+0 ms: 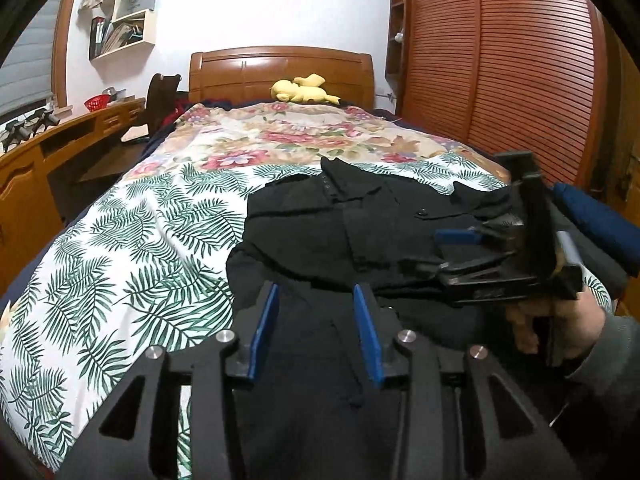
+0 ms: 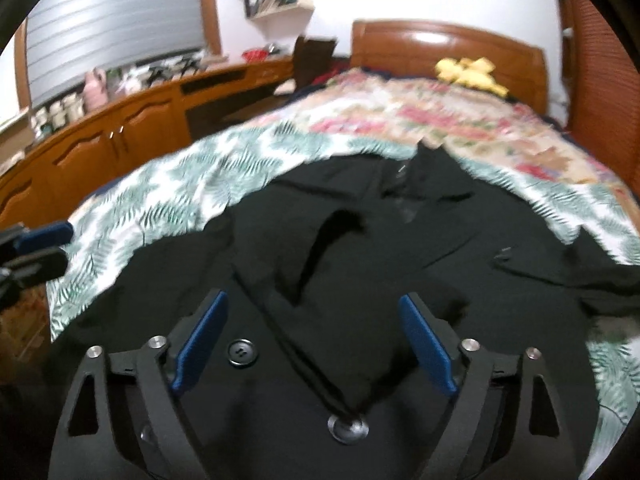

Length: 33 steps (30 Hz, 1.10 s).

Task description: Fold large clothes

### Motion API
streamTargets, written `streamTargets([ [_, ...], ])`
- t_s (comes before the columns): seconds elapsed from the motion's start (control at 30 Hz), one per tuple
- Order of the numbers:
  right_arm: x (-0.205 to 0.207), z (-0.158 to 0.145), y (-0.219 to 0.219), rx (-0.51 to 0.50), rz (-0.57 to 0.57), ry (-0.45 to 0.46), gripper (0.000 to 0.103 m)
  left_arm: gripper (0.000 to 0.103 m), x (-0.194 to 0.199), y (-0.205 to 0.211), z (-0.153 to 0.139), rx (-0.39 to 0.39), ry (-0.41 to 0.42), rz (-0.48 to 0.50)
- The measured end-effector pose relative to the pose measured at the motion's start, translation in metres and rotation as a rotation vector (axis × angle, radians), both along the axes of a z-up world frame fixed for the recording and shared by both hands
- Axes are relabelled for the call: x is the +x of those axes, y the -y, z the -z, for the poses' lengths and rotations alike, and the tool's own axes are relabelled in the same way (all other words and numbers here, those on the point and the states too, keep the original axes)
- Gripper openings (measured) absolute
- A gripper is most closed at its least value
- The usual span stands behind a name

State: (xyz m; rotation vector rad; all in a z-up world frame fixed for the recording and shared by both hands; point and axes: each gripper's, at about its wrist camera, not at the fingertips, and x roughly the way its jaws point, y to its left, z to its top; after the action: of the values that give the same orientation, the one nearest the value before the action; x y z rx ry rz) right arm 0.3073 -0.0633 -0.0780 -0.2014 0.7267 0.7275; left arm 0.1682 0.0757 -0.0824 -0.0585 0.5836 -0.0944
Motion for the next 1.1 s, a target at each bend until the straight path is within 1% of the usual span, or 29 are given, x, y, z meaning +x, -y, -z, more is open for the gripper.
streamTargets([
  [0.1,0.007,0.013,-0.012,-0.014,-0.029,-0.044,0.078,0.037,-0.003,-0.002,0.001,0.004,-0.001,-0.001],
  [0.2,0.015,0.023,-0.019,-0.025,-0.030,-0.069,0.076,0.037,-0.004,-0.006,0.003,0.009,-0.007,-0.003],
  [0.33,0.027,0.022,-0.020,0.038,-0.013,-0.112,0.075,0.037,-0.008,-0.012,0.004,-0.002,-0.012,-0.009],
  [0.43,0.032,0.020,-0.026,0.056,-0.021,-0.129,0.067,0.037,-0.010,-0.013,0.002,-0.004,-0.002,-0.009],
  [0.47,0.033,0.021,-0.029,0.048,-0.020,-0.132,0.061,0.037,-0.011,-0.013,0.001,-0.005,0.000,-0.008],
  [0.5,0.034,0.022,-0.031,0.043,-0.020,-0.134,0.052,0.037,-0.010,-0.013,0.001,-0.007,0.000,-0.007],
  [0.53,0.036,0.025,-0.034,0.032,-0.018,-0.137,0.046,0.037,-0.010,-0.014,0.002,-0.008,-0.001,-0.006],
  [0.57,0.038,0.027,-0.036,0.024,-0.016,-0.140,0.032,0.037,-0.010,-0.013,0.002,-0.009,-0.003,-0.004],
  [0.6,0.039,0.029,-0.036,0.019,-0.016,-0.146,0.015,0.037,-0.010,-0.013,0.002,-0.009,-0.005,-0.003],
  [0.63,0.040,0.030,-0.036,0.029,-0.019,-0.152,0.008,0.037,-0.010,-0.012,0.002,-0.009,-0.005,-0.001],
  [0.67,0.038,0.028,-0.032,0.056,-0.022,-0.146,0.006,0.037,-0.010,-0.012,0.002,-0.012,-0.003,0.004],
  [0.7,0.037,0.025,-0.029,0.077,-0.025,-0.138,0.003,0.037,-0.011,-0.012,0.002,-0.013,0.000,0.007],
  [0.8,0.028,0.009,-0.017,0.123,-0.016,-0.103,0.002,0.037,-0.012,-0.011,-0.001,-0.018,0.011,0.011],
  [0.97,-0.002,-0.031,0.018,0.197,-0.003,-0.015,0.002,0.037,-0.015,-0.003,-0.010,-0.026,0.045,0.023],
  [1.1,-0.025,-0.053,0.051,0.218,0.025,0.040,0.002,0.037,-0.016,0.007,-0.016,-0.021,0.069,0.042],
])
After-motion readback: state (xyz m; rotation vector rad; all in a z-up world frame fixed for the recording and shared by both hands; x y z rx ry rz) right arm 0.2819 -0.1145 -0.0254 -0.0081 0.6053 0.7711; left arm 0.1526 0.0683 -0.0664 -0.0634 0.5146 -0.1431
